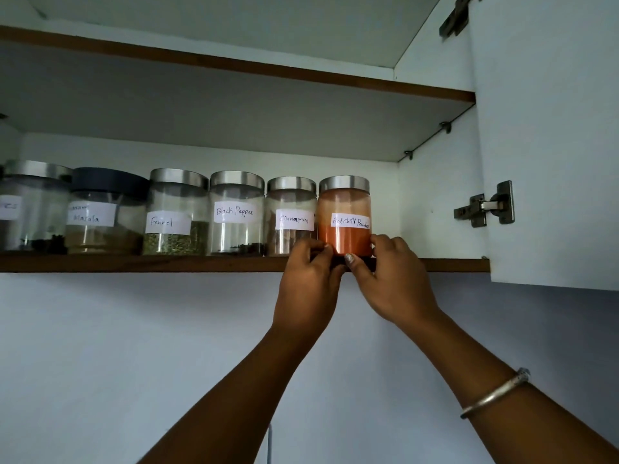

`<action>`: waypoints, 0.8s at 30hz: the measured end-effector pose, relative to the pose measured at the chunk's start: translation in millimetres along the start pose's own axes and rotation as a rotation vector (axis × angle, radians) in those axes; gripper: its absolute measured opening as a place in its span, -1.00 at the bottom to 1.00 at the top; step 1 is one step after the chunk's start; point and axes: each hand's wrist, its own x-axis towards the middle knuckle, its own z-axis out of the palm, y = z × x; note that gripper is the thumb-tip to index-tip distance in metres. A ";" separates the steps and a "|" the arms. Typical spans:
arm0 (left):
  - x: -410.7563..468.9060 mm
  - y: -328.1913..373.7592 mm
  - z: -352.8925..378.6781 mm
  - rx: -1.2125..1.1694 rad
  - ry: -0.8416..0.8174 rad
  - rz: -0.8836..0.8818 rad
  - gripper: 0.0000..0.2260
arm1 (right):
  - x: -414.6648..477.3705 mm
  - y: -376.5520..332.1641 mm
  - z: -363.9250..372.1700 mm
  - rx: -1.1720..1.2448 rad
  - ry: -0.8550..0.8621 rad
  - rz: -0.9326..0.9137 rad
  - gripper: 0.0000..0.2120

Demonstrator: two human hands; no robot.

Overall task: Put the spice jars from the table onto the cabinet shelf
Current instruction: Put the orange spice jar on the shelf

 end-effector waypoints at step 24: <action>-78.0 -53.3 -83.8 0.120 -0.747 -0.094 -0.10 | -86.8 -97.8 41.9 -0.403 -0.637 -0.040 0.00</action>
